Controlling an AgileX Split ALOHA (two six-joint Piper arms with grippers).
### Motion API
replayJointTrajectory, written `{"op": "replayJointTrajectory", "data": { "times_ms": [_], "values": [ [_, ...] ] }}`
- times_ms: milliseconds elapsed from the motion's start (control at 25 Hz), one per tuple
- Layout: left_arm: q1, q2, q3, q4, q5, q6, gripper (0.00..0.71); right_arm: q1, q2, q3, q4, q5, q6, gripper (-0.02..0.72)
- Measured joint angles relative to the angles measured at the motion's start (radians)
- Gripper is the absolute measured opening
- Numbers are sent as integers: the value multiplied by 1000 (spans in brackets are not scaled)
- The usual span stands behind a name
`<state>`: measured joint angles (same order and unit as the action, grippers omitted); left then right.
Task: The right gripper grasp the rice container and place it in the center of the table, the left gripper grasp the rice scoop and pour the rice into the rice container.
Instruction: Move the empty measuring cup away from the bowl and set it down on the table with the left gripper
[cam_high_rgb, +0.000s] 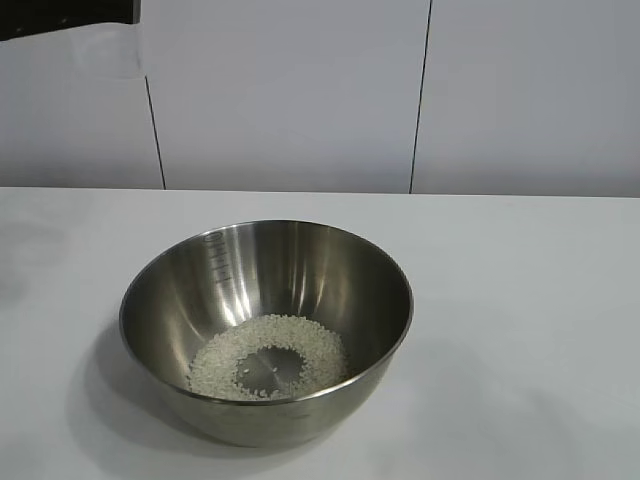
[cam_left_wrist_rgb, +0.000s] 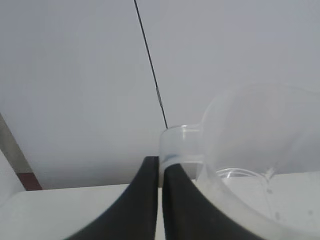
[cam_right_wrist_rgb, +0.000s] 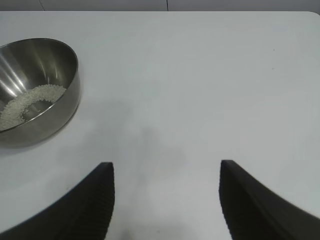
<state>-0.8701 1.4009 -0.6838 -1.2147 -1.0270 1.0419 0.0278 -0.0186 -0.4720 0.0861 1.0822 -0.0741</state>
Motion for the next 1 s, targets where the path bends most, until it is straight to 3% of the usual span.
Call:
{"op": "replayJointTrajectory", "data": {
  "times_ms": [320,680,840,1000],
  "values": [
    [215,0,147,407,196,-387,9,0,0,0,0,0,0,419],
    [477,0,292,920,219,-877,9,0,0,0,0,0,0,419],
    [554,4,352,1011,179,-941,9,0,0,0,0,0,0,419],
    [570,92,402,1026,65,-955,9,0,0,0,0,-1,0,419]
  ]
}}
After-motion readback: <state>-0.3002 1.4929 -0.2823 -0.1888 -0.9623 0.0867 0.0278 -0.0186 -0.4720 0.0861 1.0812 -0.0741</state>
